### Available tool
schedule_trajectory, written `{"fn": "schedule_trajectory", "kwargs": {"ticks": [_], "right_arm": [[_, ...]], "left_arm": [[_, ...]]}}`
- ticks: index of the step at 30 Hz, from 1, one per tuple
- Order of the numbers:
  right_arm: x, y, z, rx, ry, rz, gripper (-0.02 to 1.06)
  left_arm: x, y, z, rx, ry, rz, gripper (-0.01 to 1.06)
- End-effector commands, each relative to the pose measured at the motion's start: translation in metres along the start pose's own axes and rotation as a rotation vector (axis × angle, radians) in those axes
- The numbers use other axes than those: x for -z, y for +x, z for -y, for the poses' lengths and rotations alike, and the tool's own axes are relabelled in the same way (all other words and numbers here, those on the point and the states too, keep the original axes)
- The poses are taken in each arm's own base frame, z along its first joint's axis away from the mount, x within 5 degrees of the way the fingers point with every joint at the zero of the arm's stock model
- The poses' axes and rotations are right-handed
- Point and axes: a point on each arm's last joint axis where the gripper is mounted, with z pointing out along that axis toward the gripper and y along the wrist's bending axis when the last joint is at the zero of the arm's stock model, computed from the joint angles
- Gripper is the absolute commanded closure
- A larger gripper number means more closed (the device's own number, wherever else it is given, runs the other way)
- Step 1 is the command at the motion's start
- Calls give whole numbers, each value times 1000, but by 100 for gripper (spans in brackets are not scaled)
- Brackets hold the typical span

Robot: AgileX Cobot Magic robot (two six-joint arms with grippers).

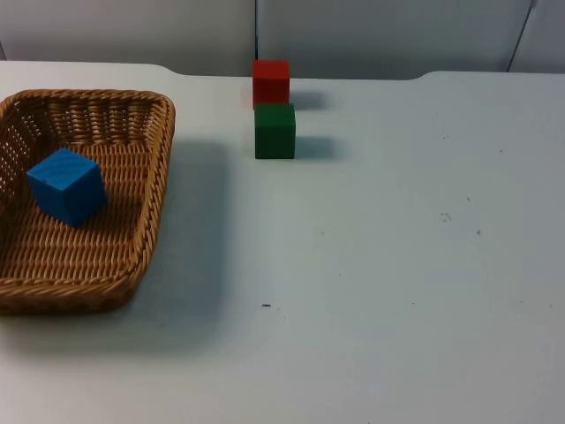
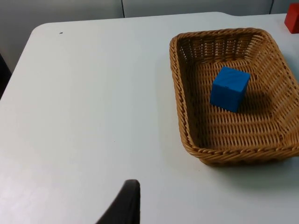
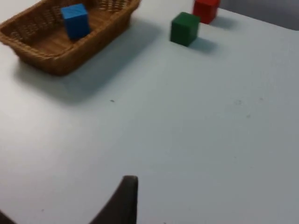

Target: Pick up the basket with the left hand and place the blue cube into the basket with the right hand.

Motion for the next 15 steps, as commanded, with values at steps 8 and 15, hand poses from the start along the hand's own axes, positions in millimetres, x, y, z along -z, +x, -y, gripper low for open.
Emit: {"fn": "schedule_trajectory", "kwargs": {"ticks": [8, 15], "right_arm": [[2, 0, -2, -139, 267, 0, 0], [3, 0, -4, -221, 420, -9, 0]], "left_arm": [[-1, 1, 0, -2, 7, 8, 7], [-1, 1, 0, -2, 7, 8, 7]]}}
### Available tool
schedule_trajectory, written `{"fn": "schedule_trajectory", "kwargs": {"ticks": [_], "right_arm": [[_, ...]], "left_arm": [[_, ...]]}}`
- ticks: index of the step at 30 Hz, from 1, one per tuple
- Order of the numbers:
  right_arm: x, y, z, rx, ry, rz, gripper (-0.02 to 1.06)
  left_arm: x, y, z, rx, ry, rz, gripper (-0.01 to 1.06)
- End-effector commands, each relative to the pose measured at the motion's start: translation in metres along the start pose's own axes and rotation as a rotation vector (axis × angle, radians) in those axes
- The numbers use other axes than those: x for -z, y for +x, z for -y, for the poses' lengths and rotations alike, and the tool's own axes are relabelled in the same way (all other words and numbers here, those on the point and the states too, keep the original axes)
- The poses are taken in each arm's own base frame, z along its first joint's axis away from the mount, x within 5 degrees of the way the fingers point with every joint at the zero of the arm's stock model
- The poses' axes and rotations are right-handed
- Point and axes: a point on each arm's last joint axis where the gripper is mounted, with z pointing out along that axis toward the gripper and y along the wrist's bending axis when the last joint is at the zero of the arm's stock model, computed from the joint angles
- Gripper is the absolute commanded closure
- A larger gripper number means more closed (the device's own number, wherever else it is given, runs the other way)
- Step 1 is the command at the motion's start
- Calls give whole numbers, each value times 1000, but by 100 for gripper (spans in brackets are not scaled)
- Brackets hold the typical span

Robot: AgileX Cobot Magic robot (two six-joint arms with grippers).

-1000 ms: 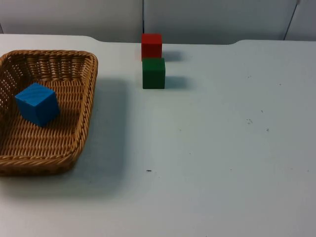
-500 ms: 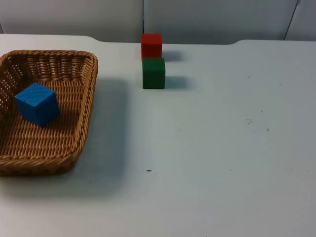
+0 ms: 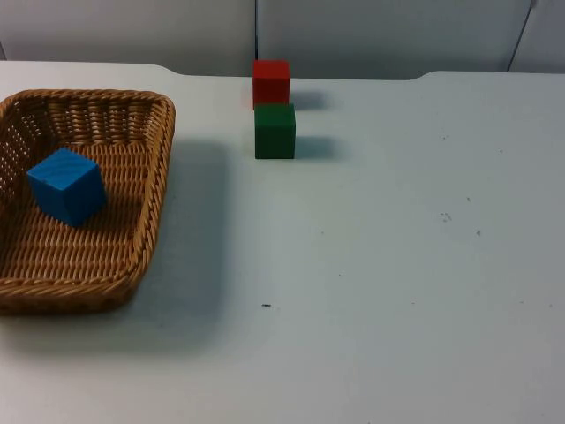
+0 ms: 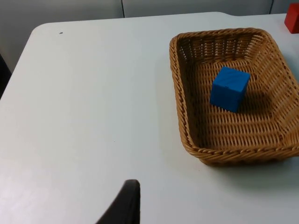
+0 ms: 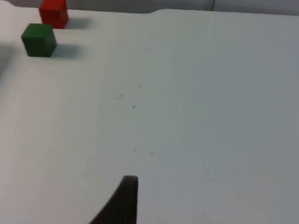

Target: Pick up the basket with the left hand and place the blue cube into the basket with the right hand.

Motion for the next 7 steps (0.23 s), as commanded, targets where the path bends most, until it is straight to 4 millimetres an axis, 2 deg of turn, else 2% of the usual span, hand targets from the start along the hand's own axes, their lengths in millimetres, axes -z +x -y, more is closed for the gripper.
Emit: {"fn": "schedule_trajectory", "kwargs": {"ticks": [1, 7], "right_arm": [[1, -1, 0, -13, 29, 14, 0], [1, 0, -1, -47, 94, 10, 0]], "left_arm": [[-1, 1, 0, -2, 7, 8, 7], [-1, 1, 0, -2, 7, 8, 7]]}}
